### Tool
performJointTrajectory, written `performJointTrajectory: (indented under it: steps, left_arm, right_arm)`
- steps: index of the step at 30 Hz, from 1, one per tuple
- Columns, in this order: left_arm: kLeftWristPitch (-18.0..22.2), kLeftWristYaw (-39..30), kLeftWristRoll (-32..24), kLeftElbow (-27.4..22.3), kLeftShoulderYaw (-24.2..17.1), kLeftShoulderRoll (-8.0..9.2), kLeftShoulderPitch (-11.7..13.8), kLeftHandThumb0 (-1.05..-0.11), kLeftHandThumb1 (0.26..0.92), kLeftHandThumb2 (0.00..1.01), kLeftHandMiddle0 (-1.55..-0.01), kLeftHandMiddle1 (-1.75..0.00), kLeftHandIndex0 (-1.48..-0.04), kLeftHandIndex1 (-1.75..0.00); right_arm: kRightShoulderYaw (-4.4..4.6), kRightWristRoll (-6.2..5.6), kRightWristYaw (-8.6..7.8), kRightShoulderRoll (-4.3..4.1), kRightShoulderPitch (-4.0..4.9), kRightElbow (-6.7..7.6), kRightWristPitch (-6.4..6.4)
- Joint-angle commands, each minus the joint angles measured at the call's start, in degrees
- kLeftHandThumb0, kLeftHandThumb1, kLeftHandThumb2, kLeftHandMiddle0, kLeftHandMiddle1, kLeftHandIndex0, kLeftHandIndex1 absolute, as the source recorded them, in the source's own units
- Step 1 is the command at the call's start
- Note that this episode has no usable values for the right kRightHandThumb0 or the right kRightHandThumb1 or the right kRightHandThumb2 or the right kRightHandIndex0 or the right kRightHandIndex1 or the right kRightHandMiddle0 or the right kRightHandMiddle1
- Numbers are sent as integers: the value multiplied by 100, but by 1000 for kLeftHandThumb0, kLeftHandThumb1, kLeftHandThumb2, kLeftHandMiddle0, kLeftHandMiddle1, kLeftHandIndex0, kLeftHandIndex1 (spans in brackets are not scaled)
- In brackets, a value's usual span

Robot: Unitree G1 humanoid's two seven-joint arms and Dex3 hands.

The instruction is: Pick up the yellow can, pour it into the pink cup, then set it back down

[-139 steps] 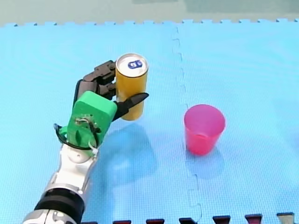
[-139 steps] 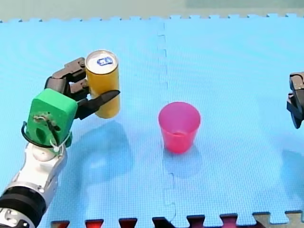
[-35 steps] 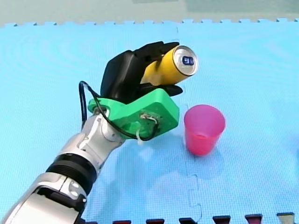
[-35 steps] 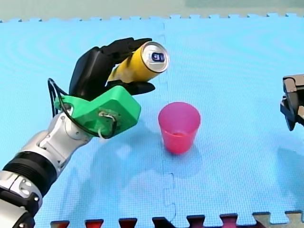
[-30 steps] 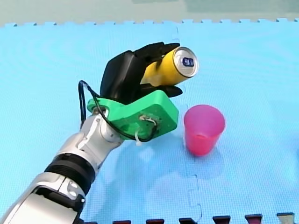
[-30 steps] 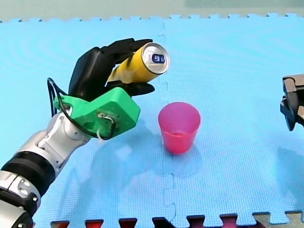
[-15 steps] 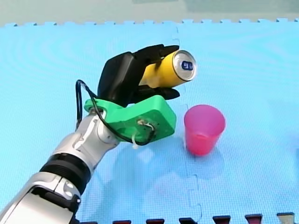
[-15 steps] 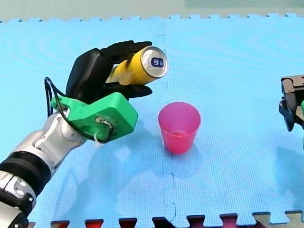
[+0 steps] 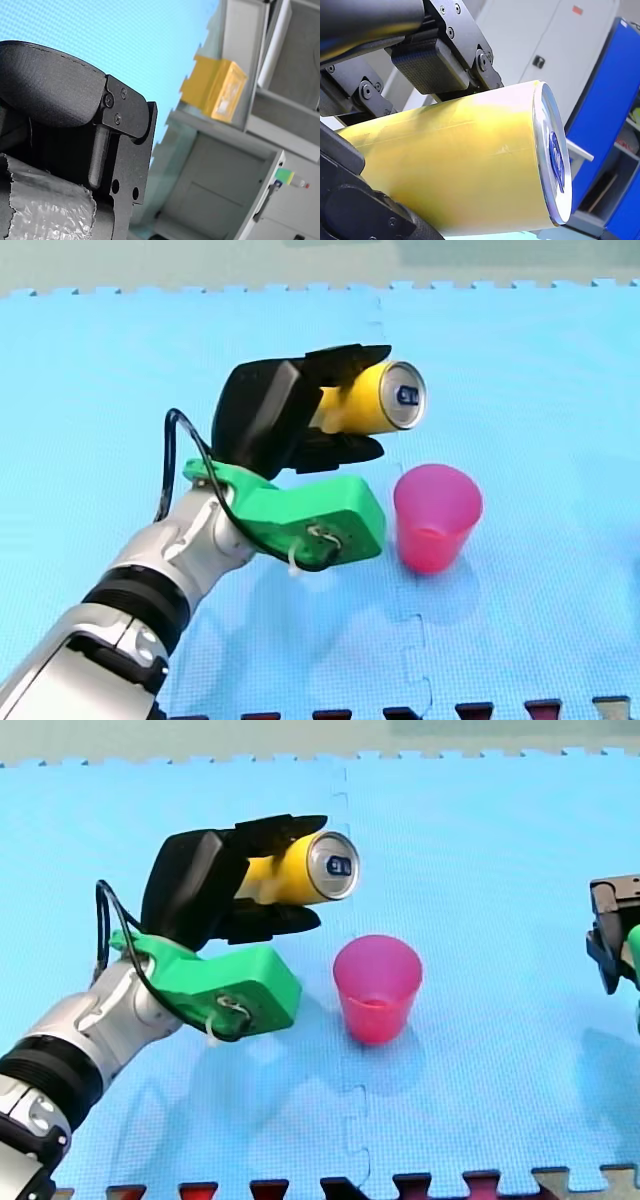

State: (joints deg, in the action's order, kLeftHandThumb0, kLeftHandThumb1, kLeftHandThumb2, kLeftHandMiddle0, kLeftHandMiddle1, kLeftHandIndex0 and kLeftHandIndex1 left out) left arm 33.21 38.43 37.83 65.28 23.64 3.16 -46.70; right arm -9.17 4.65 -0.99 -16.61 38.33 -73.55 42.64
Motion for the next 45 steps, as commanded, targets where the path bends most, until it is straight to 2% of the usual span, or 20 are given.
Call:
performJointTrajectory:
  steps: [1,9,18,31,38,45]
  left_arm:
    - [-36,155,88,26,90,40,-93,-335,771,0,-1310,-2,-1213,-1]
    - [-205,648,454,93,389,86,-172,-316,773,2,-1330,-8,-1221,-3]
    - [-260,961,584,194,560,88,-231,-314,778,2,-1328,-3,-1224,-2]
    - [-510,1462,909,315,899,102,-305,-298,793,4,-1332,-3,-1211,0]
    - [-645,1470,1007,380,1053,117,-327,-299,803,4,-1347,-11,-1215,-2]
    - [-949,1829,1267,455,1302,109,-376,-306,811,4,-1353,-15,-1225,-5]
  right_arm:
    - [-11,-31,-17,-37,16,24,-8]
    - [-5,-30,-17,-46,8,35,6]
    - [26,-21,-6,-22,9,45,5]
    - [27,-65,-90,-2,-22,114,90]
    - [49,-56,-91,-5,-6,129,48]
    - [48,-71,-86,2,-5,143,16]
